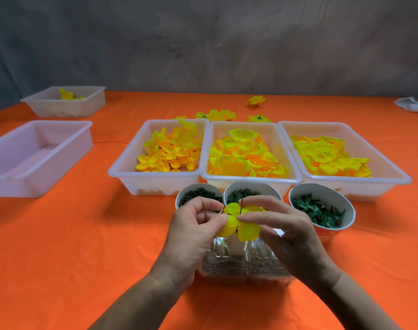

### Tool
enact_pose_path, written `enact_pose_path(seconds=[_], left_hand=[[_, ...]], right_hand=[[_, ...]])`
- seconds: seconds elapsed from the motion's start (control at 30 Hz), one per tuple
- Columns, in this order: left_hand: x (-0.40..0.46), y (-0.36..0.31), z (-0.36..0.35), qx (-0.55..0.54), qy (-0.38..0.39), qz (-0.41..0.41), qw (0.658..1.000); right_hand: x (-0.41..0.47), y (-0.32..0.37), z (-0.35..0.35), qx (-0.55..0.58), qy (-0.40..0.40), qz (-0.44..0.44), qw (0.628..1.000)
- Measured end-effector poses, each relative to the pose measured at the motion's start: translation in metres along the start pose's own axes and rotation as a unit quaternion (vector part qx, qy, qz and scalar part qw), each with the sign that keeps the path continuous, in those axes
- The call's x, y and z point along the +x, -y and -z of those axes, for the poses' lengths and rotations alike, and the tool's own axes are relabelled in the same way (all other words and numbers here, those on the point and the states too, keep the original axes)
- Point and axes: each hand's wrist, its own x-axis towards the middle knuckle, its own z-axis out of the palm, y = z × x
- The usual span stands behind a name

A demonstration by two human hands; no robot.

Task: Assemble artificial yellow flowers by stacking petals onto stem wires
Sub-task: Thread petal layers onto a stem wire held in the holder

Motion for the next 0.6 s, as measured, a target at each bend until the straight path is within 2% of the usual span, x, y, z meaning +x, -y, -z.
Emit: enact_pose_path(seconds=[0.13,0.3,0.37,0.5,0.6], left_hand=[[0.005,-0.004,-0.002,-0.034,0.008,0.034,0.999],[0.01,-0.003,-0.003,-0.053,0.003,0.052,0.997],[0.011,-0.003,-0.003,-0.053,0.004,0.056,0.997],[0.012,-0.004,-0.005,-0.059,0.009,0.062,0.996],[0.013,-0.006,-0.006,-0.046,0.016,0.076,0.996]], right_hand=[[0.002,0.005,0.001,0.108,0.017,-0.092,0.99],[0.006,0.014,0.005,0.281,-0.055,-0.244,0.927],[0.007,0.017,0.006,0.296,-0.051,-0.277,0.913],[0.009,0.021,0.002,0.268,-0.047,-0.314,0.91],[0.012,0.022,-0.002,0.297,-0.046,-0.357,0.885]])
